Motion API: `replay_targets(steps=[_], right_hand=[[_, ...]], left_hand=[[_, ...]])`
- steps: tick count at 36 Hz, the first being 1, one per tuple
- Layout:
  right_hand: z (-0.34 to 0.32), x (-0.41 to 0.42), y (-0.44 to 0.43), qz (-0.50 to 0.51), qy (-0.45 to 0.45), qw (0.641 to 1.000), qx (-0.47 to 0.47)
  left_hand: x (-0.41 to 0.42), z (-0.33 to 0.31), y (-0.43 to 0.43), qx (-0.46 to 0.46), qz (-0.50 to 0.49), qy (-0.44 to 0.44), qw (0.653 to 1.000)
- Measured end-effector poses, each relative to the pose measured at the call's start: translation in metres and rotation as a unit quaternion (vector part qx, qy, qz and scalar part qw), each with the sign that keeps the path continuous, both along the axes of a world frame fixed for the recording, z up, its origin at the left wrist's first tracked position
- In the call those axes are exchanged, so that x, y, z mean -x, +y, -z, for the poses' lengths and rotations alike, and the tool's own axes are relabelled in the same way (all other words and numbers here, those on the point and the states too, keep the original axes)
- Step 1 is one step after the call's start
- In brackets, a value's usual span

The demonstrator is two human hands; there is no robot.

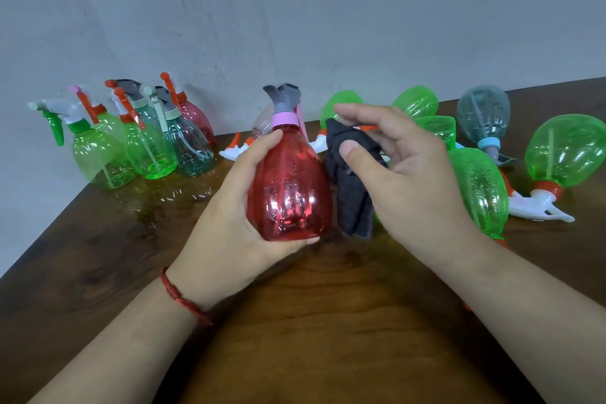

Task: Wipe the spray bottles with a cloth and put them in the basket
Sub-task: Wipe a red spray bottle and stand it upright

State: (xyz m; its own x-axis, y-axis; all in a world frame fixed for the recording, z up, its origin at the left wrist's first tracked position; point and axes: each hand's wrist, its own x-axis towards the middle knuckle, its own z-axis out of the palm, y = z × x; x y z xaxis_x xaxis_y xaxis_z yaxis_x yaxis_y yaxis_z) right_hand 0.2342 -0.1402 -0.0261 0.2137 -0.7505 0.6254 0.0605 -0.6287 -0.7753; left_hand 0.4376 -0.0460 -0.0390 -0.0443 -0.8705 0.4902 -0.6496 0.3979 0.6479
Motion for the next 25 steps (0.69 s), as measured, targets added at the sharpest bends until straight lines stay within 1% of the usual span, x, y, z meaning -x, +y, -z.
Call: replay_targets(steps=[1, 3, 5, 7, 9, 12, 16, 19, 22, 25], right_hand=[[0.0, 0.0, 0.0, -0.002, -0.006, 1.0, -0.003], [0.001, -0.002, 0.001, -0.001, -0.012, 1.0, -0.004], [0.001, -0.003, 0.003, 0.012, -0.019, 1.0, 0.021], [0.002, -0.003, 0.005, 0.021, -0.043, 0.998, 0.034], [0.003, -0.003, 0.007, 0.029, -0.059, 0.997, 0.03], [0.007, -0.005, 0.011, 0.042, -0.021, 0.998, 0.031], [0.012, -0.011, 0.018, 0.037, 0.079, 0.993, 0.081], [0.013, -0.011, 0.021, -0.005, 0.136, 0.988, 0.077], [0.012, -0.008, 0.017, -0.031, 0.154, 0.985, 0.072], [0.01, -0.007, 0.012, -0.048, 0.128, 0.989, 0.049]], left_hand=[[-0.002, 0.001, -0.005, 0.007, -0.002, 0.012, 1.0], [-0.002, -0.003, -0.008, 0.0, 0.007, 0.005, 1.0], [-0.001, 0.003, -0.008, -0.004, 0.026, -0.006, 1.0], [0.003, 0.006, -0.008, -0.001, 0.052, 0.007, 0.999], [0.007, 0.008, -0.008, -0.001, 0.057, 0.011, 0.998], [0.01, 0.006, -0.007, 0.024, 0.028, 0.001, 0.999], [0.002, 0.006, -0.011, 0.027, -0.006, 0.059, 0.998], [-0.003, 0.008, -0.014, 0.019, -0.019, 0.082, 0.996], [-0.005, 0.01, -0.014, 0.016, -0.024, 0.077, 0.997], [-0.008, 0.012, -0.014, 0.014, -0.024, 0.06, 0.998]])
